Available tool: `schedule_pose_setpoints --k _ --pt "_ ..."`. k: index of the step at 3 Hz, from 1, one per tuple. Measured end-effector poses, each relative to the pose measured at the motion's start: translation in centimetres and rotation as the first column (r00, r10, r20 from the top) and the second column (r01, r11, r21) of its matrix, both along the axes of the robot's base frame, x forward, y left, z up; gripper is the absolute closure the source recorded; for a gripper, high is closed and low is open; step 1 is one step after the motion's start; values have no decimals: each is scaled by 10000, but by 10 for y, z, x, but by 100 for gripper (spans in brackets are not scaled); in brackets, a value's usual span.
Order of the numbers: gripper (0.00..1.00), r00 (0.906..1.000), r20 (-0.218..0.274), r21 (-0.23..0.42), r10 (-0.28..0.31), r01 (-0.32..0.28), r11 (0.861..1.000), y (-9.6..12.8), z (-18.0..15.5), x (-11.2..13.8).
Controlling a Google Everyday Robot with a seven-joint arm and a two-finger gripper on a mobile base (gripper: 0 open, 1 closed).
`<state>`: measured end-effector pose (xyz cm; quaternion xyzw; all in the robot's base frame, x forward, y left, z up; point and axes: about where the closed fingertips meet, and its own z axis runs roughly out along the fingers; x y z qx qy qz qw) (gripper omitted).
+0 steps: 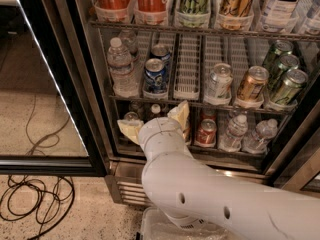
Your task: Pick pepsi can from middle shelf of fridge
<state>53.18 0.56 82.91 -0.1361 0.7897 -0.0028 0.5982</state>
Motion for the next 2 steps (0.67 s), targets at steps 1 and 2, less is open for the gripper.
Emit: schedule_pose_setpoints --k 1,2 --pt "0 10000 12 -5 -4 4 10000 0 1 0" --pt "0 9995 295 145 -69 65 9999 4 2 8"
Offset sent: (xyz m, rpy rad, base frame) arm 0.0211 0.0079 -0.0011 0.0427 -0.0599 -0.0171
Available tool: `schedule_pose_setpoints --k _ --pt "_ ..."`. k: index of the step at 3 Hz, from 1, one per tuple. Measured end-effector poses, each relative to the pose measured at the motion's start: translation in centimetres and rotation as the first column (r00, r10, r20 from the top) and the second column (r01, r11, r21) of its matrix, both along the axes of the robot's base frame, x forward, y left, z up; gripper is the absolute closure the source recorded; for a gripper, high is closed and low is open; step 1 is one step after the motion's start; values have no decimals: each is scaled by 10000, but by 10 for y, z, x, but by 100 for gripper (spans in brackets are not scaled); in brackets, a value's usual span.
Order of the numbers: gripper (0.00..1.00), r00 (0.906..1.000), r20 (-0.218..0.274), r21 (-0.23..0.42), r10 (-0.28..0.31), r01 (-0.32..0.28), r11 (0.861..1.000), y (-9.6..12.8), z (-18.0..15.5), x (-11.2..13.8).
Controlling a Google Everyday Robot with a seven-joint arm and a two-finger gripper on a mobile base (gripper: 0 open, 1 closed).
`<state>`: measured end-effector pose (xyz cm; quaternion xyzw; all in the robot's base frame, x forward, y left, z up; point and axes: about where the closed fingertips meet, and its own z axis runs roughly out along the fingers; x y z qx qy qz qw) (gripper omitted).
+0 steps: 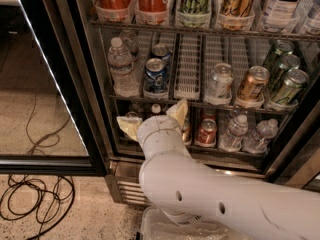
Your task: Pick pepsi can from middle shelf of fridge
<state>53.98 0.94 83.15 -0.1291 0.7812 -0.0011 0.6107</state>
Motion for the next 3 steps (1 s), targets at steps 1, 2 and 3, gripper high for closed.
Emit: schedule_pose_setpoints --k 1,2,3 --pt "0 9980 585 97 -250 245 9997 0 10 19" --pt "2 9913 1153 298 -643 612 9977 -6 18 36" --pt "3 9794 1767 467 -979 910 9948 -9 26 52"
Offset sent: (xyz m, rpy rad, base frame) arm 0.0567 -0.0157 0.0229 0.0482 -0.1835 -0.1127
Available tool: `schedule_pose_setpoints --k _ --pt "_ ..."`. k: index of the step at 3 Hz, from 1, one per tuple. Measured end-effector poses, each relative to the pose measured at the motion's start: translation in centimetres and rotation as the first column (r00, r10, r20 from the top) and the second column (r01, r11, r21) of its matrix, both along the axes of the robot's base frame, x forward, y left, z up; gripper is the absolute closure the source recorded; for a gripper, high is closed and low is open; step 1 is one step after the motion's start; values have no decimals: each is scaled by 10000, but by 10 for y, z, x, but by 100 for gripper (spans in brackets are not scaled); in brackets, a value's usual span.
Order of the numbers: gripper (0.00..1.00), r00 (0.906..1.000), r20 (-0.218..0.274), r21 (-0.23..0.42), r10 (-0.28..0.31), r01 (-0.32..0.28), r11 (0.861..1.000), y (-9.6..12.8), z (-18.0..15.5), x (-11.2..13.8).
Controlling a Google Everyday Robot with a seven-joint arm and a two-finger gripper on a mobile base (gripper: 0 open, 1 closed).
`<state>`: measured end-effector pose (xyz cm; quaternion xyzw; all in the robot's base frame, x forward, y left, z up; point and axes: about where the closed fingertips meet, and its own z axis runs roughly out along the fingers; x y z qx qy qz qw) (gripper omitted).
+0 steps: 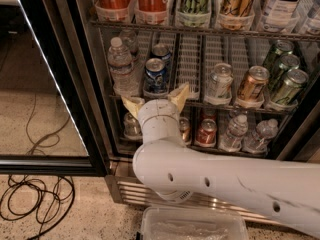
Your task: Pick pepsi can from middle shelf of fridge
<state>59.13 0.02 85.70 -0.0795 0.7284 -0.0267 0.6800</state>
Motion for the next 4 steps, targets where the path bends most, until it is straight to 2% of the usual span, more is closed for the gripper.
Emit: schedule_pose_setpoints --k 2,4 --pt "8 9961 770 362 -435 408 9985 6 8 26" --pt "12 9884 1233 473 -884 831 9954 6 12 40"
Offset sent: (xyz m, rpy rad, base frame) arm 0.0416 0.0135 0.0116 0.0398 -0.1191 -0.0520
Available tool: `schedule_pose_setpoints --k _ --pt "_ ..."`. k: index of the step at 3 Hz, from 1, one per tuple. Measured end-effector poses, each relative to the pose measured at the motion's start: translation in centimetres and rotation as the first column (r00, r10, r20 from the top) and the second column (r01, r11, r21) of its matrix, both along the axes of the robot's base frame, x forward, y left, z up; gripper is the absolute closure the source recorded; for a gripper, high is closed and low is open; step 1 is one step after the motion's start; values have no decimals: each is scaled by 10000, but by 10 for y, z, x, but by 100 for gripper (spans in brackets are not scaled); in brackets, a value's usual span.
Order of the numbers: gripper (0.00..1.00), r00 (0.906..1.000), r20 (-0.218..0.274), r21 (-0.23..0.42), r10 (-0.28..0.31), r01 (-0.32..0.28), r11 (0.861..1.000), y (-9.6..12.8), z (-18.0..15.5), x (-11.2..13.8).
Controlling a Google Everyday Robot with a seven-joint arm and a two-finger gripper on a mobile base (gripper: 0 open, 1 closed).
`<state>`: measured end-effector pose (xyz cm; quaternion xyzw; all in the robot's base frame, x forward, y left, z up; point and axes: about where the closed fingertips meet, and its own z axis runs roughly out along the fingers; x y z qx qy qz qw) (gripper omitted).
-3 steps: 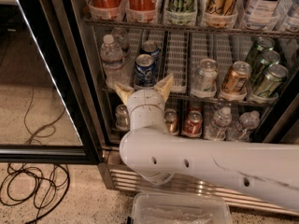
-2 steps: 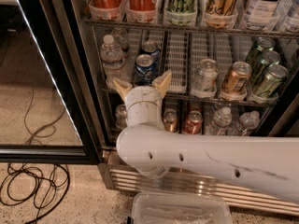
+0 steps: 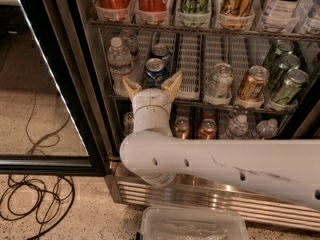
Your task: Pick pepsi can from middle shelf of fridge
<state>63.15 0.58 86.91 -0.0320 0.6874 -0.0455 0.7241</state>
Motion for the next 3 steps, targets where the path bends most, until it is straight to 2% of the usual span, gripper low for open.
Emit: schedule_pose_setpoints --k 1,3 --pt "18 9991 174 70 -383 382 9992 -6 1 -2" --pt "23 9975 263 210 -655 650 9977 -8 -2 -1"
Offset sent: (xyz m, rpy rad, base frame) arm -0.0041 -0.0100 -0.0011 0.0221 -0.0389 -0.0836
